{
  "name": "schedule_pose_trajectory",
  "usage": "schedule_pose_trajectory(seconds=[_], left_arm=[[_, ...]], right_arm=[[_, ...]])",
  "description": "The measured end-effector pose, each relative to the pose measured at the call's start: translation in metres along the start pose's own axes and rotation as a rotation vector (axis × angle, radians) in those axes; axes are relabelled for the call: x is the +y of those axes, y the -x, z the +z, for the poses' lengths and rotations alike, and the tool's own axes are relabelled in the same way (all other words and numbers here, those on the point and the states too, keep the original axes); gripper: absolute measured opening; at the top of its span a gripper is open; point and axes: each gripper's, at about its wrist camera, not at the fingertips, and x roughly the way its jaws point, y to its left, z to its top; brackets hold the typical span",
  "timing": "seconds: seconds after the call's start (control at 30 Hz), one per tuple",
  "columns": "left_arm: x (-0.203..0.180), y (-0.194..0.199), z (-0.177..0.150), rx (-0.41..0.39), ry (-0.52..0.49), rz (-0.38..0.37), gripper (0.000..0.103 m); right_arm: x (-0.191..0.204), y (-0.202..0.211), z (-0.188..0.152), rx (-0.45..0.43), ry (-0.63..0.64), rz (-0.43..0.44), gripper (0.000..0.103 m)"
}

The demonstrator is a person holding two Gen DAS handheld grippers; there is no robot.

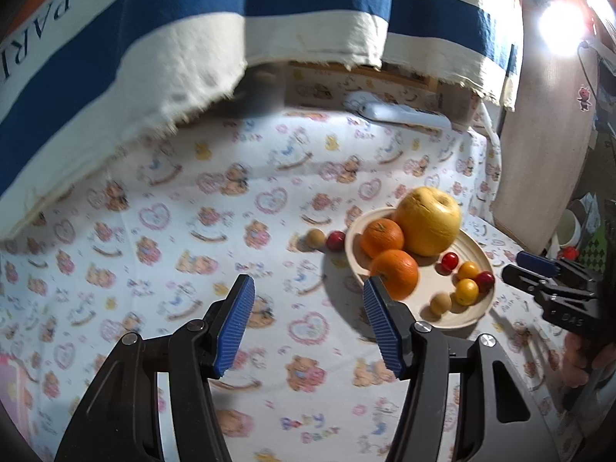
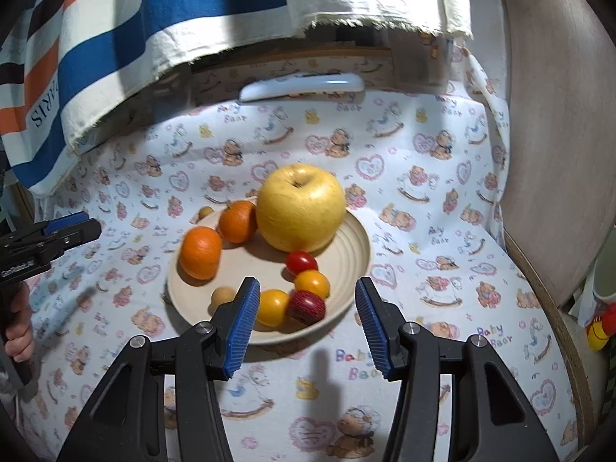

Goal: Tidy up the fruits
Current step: 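Grasp the small red fruit on the cloth beside the plate with the right tool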

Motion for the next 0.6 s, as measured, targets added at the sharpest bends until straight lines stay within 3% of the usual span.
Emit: schedule_pose_trajectory(seconds=[0.23, 0.33, 0.47, 0.6], left_arm=[[0.027, 0.014, 0.031, -0.043, 0.026, 0.031, 0.058], [0.03, 0.012, 0.038, -0.044, -0.01, 0.052, 0.058], [0.03, -0.018, 0.061, 0.071, -0.052, -0.003, 0.058], [0.03, -0.032, 0.081, 0.12, -0.088, 0.022, 0.057]], right_arm=[[0.023, 0.003, 0.048, 0.052, 0.084, 0.069, 0.053], [0.044, -0.008, 0.076, 0.106, 0.168, 0.17, 0.052], [0.077, -0.048, 0.111, 0.249, 0.277, 0.249, 0.045], [0.1, -0.088, 0.13, 0.39, 0.352, 0.261, 0.039]])
